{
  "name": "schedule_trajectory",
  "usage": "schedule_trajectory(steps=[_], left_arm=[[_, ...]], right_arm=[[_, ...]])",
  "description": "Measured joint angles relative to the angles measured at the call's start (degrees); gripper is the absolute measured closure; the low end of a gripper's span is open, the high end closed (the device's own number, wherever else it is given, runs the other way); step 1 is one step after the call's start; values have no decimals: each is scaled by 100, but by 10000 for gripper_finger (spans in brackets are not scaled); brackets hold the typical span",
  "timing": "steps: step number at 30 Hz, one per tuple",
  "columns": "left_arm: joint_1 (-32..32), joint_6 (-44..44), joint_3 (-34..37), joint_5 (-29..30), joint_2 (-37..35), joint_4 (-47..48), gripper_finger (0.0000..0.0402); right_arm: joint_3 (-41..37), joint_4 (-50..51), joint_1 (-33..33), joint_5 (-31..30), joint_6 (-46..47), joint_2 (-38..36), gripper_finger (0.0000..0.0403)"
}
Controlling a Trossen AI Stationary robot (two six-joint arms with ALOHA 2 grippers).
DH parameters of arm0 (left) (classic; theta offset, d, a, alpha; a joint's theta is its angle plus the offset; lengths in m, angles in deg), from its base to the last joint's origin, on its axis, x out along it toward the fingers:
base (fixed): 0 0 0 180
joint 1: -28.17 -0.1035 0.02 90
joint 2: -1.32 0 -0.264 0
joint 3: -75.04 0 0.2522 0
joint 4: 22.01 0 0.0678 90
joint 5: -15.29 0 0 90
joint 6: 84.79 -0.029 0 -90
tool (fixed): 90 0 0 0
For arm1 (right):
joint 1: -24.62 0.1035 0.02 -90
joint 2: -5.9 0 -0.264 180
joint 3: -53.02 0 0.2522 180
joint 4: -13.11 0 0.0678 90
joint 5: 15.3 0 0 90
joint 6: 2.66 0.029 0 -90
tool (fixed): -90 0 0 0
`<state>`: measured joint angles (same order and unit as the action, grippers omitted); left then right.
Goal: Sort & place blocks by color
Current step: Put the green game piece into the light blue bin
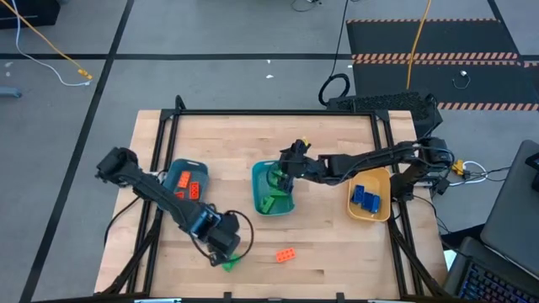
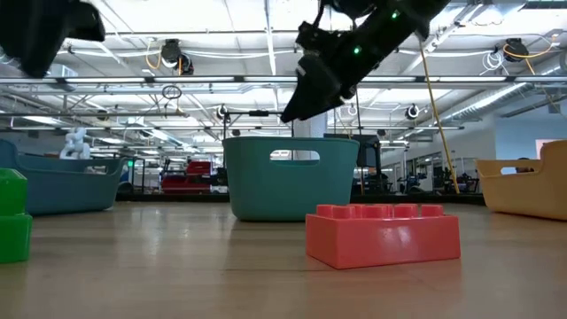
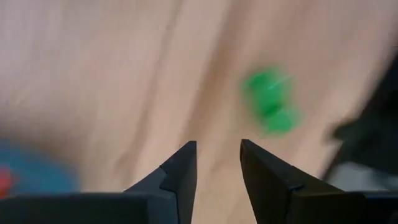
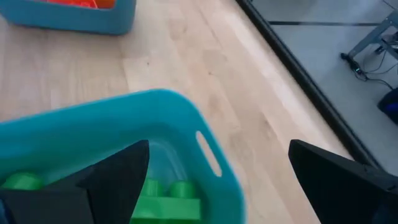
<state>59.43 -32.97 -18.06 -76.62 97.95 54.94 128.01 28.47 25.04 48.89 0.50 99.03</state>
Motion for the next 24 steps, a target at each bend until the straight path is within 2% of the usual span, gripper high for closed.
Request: schedule_trajectory(steps=[1, 6, 9, 16, 21, 24], left_arm=[[0, 4, -37, -16, 116, 184, 277], [27, 83, -91, -65, 408, -311, 275], [95, 1, -96, -67, 498, -886, 259], [129, 905, -96, -107, 543, -1080, 166], [195, 1258, -96, -17, 609, -1096, 99], [245, 1627, -87, 96, 831, -1002, 73]], right_arm=[[0, 90, 1, -5, -7, -112, 26], [-24, 274, 6, -4, -174, -730, 26], [-161, 278, 1, -26, -320, -1122, 26], [-627, 183, -86, -737, -783, -2037, 26], [-1116, -488, -197, -755, -885, -2622, 26], [-1389, -858, -228, -749, -932, -2936, 26]])
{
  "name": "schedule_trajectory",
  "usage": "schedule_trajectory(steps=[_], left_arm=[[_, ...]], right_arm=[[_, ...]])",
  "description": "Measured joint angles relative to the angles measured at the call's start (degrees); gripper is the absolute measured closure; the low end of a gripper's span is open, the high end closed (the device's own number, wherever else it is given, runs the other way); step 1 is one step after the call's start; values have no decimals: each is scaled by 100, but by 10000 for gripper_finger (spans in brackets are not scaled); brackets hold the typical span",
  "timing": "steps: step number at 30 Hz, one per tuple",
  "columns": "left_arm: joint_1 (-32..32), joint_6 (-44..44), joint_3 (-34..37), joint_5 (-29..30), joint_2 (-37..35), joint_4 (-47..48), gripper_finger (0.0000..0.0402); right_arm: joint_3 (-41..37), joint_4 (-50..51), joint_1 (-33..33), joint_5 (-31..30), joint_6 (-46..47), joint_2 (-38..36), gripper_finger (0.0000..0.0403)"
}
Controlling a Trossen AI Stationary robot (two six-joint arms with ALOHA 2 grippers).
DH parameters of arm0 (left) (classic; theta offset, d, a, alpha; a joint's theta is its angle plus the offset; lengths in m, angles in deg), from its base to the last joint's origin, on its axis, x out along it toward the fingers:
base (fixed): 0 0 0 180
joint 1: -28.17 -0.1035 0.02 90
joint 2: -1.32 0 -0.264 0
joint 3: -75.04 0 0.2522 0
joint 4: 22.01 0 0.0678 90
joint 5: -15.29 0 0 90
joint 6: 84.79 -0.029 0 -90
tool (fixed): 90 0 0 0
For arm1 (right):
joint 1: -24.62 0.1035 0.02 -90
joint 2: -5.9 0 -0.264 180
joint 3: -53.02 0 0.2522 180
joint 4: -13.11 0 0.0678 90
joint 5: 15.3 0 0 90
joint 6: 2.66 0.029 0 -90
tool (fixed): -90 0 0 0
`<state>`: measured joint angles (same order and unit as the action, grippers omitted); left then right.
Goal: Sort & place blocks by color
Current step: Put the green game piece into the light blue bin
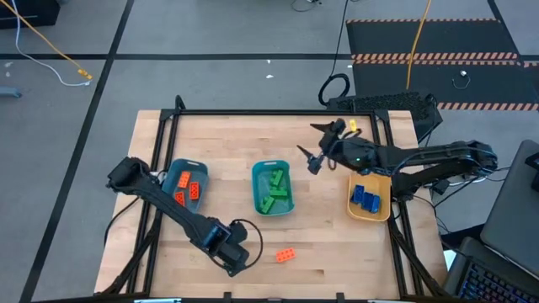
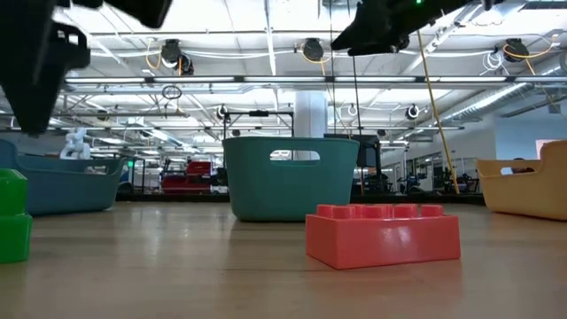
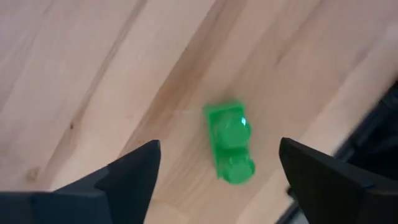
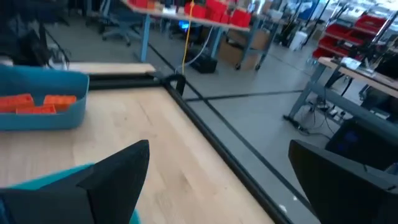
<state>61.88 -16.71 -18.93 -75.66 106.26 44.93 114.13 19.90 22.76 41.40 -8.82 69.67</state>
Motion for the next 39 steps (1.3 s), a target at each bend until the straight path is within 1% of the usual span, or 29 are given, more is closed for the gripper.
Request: schedule_trajectory(steps=[3, 6, 13, 15, 18, 20, 23, 25, 26, 28, 30, 32, 33, 36, 38, 39], left_arm=[[16, 226, -2, -76, 270, -97, 63], [49, 368, -2, -214, 542, -138, 66], [133, 449, 0, -448, 911, -737, 96], [172, 405, -2, -356, 940, -632, 107], [219, 60, -4, -46, 1064, -150, 134], [166, -199, 1, -15, 1148, 258, 162], [84, -416, -15, -43, 1188, 355, 218], [0, -761, -24, -117, 1231, 264, 256], [-55, -987, -26, -175, 1222, 271, 268], [-185, -1458, -7, -206, 1169, 329, 268], [-405, -1730, 6, -152, 1084, 475, 268], [-660, -2003, -37, -5, 893, 764, 268], [-781, -2141, -104, 162, 768, 946, 268], [-1125, -2498, -307, 1001, 397, 1412, 268], [-1359, -2773, -363, 1566, 87, 1440, 268], [-1500, -2929, -379, 1755, -71, 1305, 268]], right_arm=[[-209, -296, 0, 6, -53, -237, 26], [-300, -450, 20, 7, -54, -380, 26], [-347, -512, 120, 9, 27, -422, 26], [-347, -524, 120, 9, 74, -422, 26], [-347, -502, 120, 9, 167, -420, 26], [-347, -456, 132, 10, 257, -422, 26], [-347, -377, 176, 9, 291, -415, 26], [-347, -405, 203, 9, 292, -418, 26], [-347, -408, 222, 9, 293, -418, 26], [-347, -417, 255, 9, 335, -418, 26], [-347, -388, 290, 9, 353, -418, 26], [-347, -388, 341, 1, 355, -418, 26], [-347, -390, 356, -11, 353, -418, 26], [-347, -390, 421, -150, 348, -418, 26], [-347, -391, 424, -148, 429, -418, 26], [-347, -386, 424, -140, 474, -418, 26]])
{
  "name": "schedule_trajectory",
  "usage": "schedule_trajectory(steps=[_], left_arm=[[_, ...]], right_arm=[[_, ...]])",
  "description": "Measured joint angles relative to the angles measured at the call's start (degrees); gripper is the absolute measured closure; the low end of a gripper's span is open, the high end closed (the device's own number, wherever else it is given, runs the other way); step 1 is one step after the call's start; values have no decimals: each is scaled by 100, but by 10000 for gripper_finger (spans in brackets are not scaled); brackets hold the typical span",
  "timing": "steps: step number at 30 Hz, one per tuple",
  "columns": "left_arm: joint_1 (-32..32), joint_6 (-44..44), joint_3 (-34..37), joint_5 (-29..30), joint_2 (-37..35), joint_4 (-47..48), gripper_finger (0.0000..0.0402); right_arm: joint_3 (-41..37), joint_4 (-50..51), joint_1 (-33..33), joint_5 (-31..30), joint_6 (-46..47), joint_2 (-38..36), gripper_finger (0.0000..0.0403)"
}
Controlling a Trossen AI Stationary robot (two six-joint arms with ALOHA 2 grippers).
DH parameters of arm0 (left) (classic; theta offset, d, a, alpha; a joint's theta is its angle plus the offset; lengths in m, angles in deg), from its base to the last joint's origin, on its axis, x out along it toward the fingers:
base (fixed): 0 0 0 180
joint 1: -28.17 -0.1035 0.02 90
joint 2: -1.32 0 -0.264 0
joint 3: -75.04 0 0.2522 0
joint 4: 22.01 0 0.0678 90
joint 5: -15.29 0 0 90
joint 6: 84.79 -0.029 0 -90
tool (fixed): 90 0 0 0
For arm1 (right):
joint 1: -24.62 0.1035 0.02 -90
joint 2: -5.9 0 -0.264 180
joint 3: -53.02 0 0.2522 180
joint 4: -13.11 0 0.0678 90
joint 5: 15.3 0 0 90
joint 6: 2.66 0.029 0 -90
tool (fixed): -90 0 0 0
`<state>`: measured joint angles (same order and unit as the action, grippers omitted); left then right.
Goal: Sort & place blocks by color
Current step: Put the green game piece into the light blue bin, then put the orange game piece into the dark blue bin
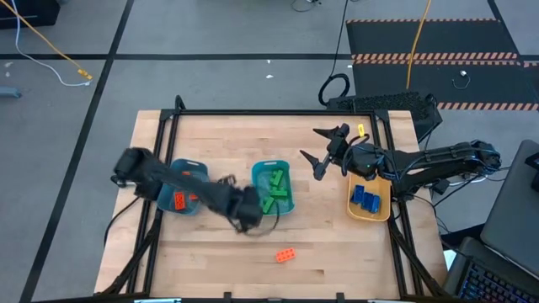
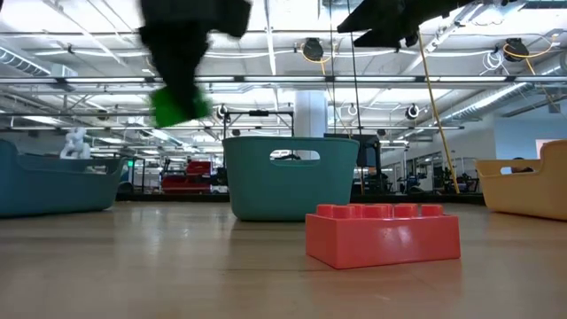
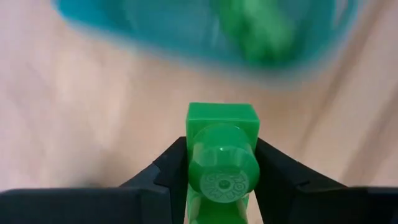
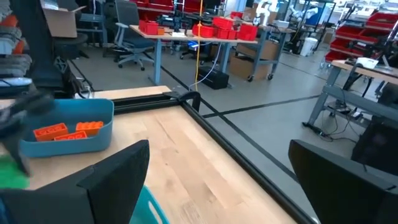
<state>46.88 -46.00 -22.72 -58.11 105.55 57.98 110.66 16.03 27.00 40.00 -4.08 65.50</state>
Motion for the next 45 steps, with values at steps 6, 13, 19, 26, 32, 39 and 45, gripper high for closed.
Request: schedule_trajectory(steps=[6, 13, 19, 26, 32, 39, 45], left_arm=[[-645, -1123, -10, 394, -483, -1652, 268], [-1035, -1281, 119, 728, -156, -2257, 215], [-1426, -1221, 117, 418, 86, -2318, 120], [-1519, -1480, 109, 15, -192, -2500, 72], [-786, -1514, 93, -212, -372, -3167, 91], [76, -1204, 97, -268, -64, -4173, 117], [428, -1074, 114, -111, 403, -4639, 128]], right_arm=[[0, 44, 0, 8, 33, 0, 26], [-159, 70, 37, 35, 62, 31, 26], [-222, 97, 37, 40, 138, 15, 26], [-225, 384, 37, 19, 87, -9, 26], [-227, 594, 37, -138, -118, -135, 26], [-225, 586, 33, -150, -248, -466, 26], [-223, 462, 35, -152, -231, -617, 26]])
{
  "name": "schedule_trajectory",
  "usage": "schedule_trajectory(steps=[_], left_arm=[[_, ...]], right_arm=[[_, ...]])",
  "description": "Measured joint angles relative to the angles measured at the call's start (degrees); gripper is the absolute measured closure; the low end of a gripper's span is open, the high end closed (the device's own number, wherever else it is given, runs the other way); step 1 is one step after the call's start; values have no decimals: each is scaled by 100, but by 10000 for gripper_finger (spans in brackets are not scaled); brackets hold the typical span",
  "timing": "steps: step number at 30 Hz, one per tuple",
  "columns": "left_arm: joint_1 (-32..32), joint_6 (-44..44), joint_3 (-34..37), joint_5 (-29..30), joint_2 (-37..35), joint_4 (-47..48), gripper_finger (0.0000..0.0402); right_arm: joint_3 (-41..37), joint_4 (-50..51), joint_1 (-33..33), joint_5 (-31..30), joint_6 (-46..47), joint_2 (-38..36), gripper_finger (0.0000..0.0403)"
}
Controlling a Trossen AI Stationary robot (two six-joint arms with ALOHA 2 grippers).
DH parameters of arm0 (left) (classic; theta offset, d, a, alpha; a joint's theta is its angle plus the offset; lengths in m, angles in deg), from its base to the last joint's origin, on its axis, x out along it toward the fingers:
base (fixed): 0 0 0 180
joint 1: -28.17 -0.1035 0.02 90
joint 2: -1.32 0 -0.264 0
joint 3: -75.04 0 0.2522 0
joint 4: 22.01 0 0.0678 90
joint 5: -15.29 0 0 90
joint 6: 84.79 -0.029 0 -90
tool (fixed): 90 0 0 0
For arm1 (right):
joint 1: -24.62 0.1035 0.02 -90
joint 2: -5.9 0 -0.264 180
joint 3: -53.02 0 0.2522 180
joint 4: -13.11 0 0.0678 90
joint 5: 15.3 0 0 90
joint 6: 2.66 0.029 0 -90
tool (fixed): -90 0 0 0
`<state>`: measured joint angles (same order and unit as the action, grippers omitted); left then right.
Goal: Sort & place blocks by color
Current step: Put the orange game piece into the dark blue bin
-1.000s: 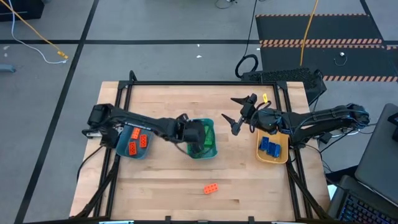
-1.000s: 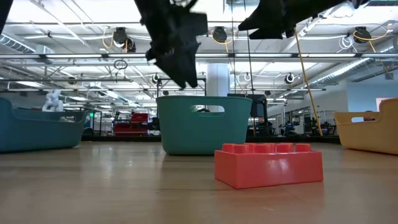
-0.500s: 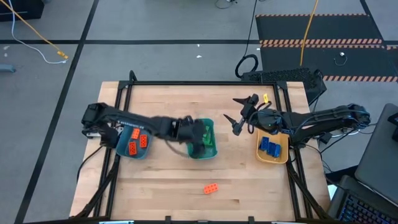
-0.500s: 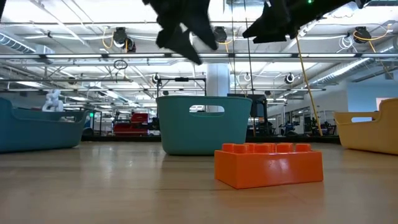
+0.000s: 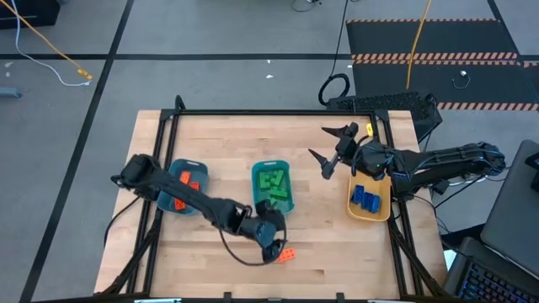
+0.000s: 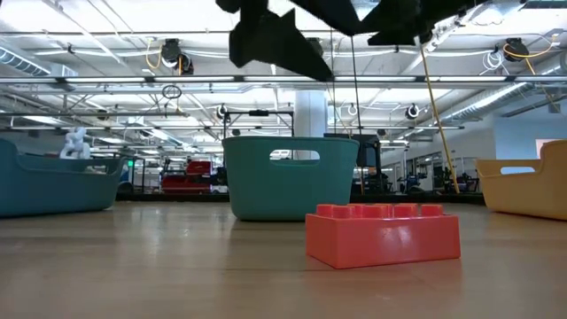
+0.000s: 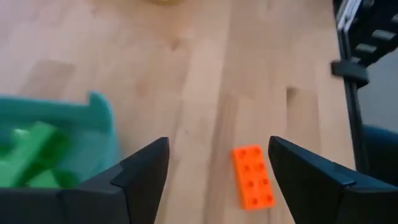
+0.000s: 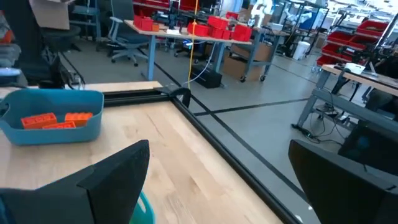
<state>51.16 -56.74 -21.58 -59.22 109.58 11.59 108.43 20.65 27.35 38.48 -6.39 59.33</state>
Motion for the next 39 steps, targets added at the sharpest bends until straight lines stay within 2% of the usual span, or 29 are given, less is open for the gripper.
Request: schedule_trajectory(steps=[8, 19, 27, 39], left_arm=[[169, 36, -3, -40, 695, -512, 128], [295, 69, -10, -1290, 976, -669, 128], [388, 30, -5, -917, 1132, -595, 128], [400, 186, -12, -777, 1329, -719, 123]], right_arm=[[-2, -102, -52, -1, -123, -57, 26], [-2, -95, -139, -29, -184, -6, 26], [-2, -80, -162, -28, -150, -6, 26], [-3, 48, -162, -20, 4, -6, 26]])
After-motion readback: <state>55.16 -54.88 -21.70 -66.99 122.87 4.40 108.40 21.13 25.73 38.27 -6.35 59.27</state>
